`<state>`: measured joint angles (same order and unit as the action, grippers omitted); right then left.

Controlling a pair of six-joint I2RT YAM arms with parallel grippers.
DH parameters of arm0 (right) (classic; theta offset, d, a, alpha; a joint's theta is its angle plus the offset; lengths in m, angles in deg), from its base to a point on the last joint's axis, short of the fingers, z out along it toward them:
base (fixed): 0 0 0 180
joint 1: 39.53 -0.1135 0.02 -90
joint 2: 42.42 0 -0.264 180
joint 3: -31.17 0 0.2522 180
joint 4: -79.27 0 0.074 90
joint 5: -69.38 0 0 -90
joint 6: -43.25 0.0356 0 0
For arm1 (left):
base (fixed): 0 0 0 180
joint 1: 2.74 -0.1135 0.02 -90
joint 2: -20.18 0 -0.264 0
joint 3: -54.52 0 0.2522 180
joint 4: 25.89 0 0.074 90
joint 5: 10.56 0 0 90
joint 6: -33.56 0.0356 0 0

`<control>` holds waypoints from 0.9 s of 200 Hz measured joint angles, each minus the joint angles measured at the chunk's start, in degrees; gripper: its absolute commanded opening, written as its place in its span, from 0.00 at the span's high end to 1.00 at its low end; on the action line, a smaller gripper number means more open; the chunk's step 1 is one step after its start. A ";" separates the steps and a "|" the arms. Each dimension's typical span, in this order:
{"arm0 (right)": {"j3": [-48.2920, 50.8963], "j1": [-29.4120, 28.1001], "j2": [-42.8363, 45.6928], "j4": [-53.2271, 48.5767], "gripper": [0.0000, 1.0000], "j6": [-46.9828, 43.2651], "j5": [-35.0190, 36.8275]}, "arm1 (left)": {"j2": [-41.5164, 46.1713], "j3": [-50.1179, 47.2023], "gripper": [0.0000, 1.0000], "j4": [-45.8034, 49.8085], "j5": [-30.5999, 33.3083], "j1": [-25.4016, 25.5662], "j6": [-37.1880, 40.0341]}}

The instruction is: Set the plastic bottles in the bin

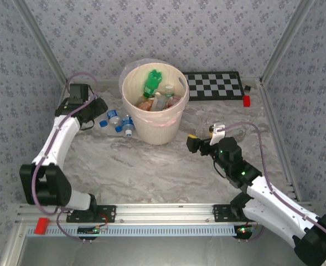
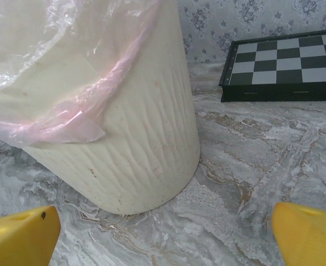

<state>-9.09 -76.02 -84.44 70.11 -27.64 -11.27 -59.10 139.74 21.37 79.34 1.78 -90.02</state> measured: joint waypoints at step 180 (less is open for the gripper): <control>0.44 0.04 1.16 0.42 0.00 0.68 -0.28 | 1.97 23.34 0.37 8.17 4.92 26.03 -2.97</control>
<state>-8.66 -75.98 -83.28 70.53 -26.96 -11.56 -57.14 163.08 29.54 84.26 27.81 -93.00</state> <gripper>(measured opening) 0.998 0.625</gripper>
